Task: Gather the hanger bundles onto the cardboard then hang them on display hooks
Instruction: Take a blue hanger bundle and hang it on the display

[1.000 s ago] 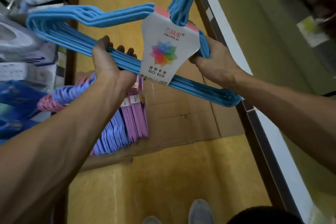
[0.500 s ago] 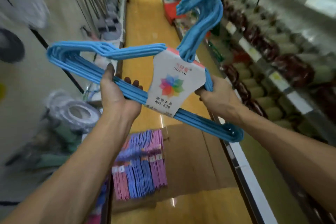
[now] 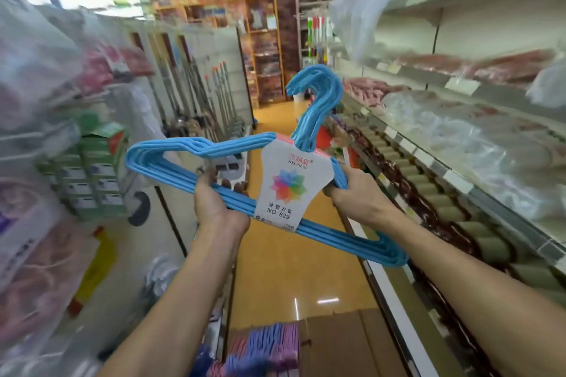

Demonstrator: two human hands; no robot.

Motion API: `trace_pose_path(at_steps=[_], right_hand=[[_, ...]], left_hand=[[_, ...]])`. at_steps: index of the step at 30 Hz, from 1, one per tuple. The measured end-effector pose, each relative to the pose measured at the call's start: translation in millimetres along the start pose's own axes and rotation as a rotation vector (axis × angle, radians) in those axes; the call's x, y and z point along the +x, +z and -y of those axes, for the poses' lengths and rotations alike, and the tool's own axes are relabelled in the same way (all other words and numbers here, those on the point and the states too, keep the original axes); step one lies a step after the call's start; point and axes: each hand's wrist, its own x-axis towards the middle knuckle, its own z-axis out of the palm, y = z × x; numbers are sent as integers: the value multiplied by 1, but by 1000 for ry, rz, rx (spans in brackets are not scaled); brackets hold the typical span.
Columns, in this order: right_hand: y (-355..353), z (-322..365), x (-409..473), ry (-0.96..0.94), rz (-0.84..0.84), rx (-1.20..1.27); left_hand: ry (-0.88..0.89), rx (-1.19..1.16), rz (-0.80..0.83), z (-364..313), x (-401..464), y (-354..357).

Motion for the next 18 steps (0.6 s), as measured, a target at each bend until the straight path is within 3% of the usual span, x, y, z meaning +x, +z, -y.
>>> trace_pose_path(at_steps=[12, 18], right_hand=[[-10, 94, -33, -143, 18, 46], [-7, 130, -46, -260, 76, 122]], left_hand=[[179, 113, 72, -85, -85, 11], [414, 179, 63, -121, -121, -3]])
